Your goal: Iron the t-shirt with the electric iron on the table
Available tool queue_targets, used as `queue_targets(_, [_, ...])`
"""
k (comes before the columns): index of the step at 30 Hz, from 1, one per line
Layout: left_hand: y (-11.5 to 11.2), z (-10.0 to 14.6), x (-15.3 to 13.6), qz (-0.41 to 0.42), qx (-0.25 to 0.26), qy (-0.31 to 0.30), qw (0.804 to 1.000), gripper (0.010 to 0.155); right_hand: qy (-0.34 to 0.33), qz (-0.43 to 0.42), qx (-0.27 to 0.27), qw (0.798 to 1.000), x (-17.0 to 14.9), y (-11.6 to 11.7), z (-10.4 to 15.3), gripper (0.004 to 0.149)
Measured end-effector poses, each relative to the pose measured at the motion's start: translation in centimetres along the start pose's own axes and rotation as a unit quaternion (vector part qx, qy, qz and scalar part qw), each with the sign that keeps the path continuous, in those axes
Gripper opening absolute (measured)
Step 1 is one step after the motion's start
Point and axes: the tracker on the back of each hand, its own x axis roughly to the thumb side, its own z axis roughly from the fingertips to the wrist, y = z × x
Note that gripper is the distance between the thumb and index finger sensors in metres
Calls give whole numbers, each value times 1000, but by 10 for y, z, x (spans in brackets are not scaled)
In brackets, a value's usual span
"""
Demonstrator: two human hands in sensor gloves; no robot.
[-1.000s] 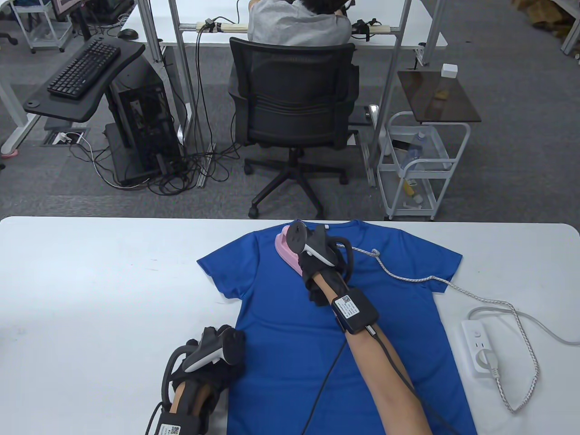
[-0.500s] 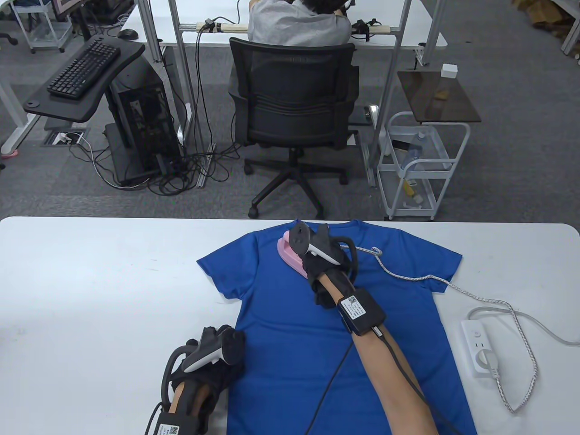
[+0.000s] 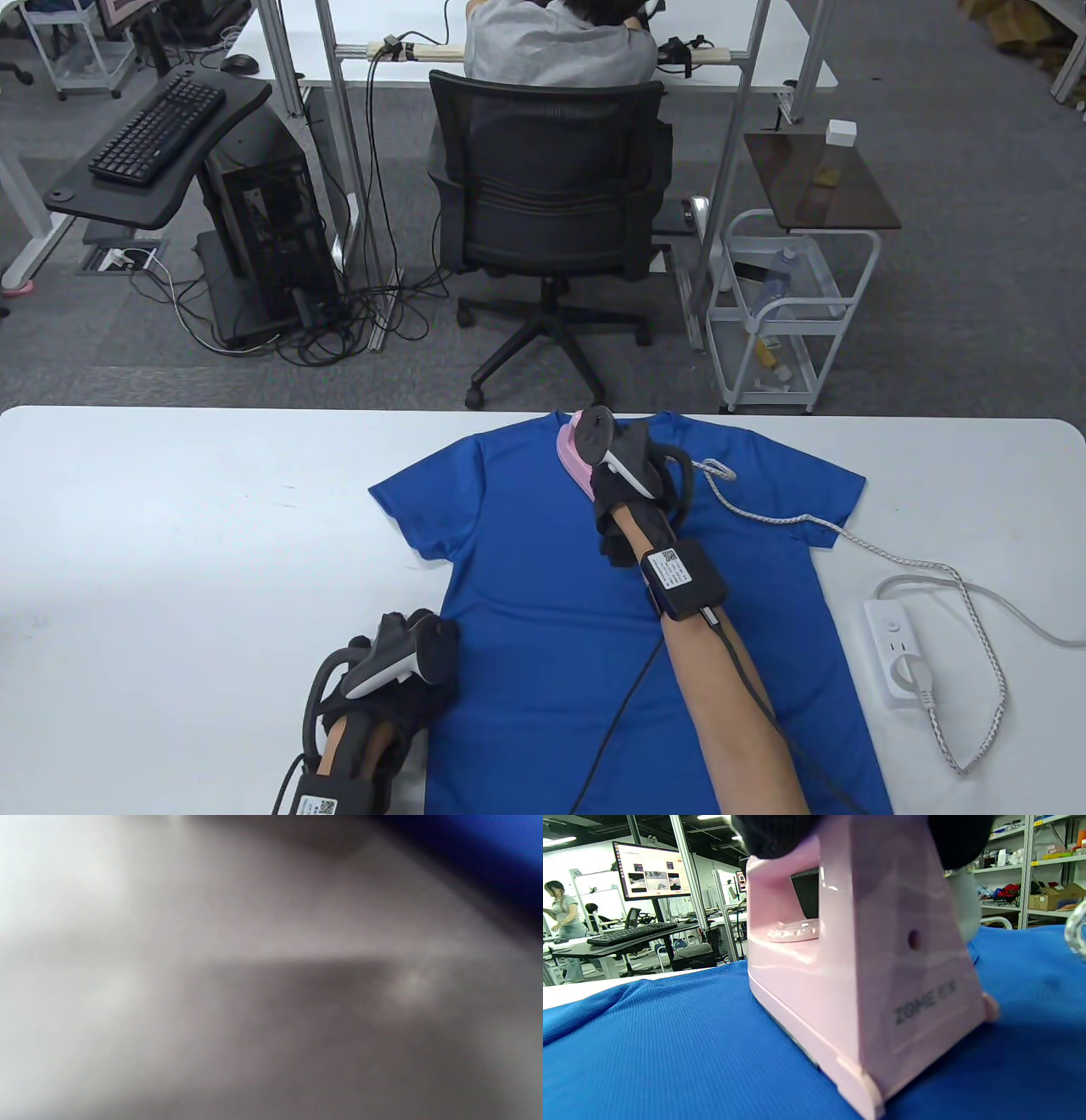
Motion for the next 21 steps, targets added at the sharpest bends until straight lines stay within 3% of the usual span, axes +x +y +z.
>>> queue_targets(16, [0,0,0,-3,0,1,1000,73,-15,41,49,998,-37,-17,29,58])
queue_targets(21, [0,0,0,-3,0,1,1000,73,-22,59,33,997,-41,-16,37,58])
